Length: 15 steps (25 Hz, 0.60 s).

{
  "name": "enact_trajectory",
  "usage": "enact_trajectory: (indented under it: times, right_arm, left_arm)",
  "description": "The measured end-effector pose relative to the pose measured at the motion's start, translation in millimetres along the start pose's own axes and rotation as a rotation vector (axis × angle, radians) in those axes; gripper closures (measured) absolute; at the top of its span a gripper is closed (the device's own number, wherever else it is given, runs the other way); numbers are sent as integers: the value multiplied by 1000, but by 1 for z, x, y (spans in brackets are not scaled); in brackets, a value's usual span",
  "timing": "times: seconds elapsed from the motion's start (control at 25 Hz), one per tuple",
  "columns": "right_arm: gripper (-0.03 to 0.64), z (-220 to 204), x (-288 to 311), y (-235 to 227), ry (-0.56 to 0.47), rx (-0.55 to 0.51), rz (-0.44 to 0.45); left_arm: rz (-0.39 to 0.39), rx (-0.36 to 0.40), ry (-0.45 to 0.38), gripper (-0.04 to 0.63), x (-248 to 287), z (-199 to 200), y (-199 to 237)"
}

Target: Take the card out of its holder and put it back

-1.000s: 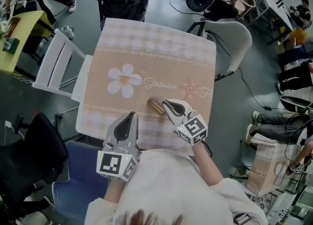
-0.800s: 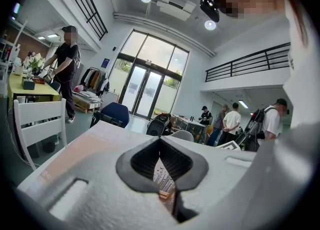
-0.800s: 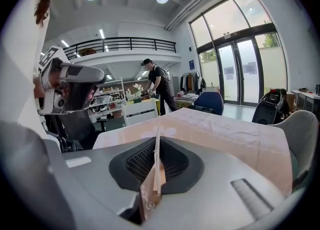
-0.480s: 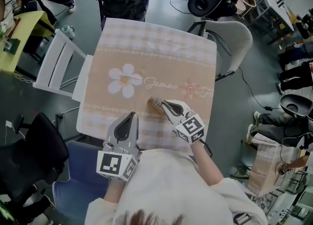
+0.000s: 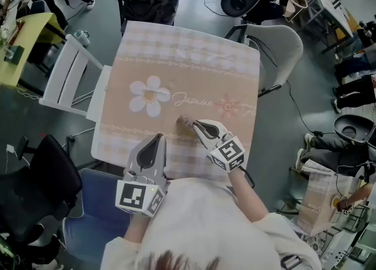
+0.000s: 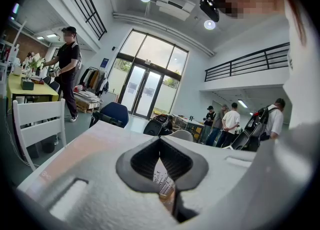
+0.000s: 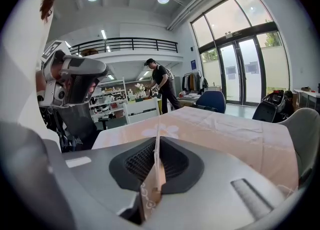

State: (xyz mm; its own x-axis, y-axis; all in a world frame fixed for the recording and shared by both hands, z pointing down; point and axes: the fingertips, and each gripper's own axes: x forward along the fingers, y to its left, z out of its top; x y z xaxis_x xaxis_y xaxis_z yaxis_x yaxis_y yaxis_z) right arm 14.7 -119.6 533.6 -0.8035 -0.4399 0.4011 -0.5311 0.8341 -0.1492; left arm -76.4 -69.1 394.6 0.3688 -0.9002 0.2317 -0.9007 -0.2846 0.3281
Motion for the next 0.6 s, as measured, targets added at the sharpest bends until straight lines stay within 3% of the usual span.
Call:
enact_trajectory:
  times: [0.6]
  right_arm:
    - [603,-1,0,-2,24,16,12]
  left_arm:
    - [0,-5,3,591,1,0,0]
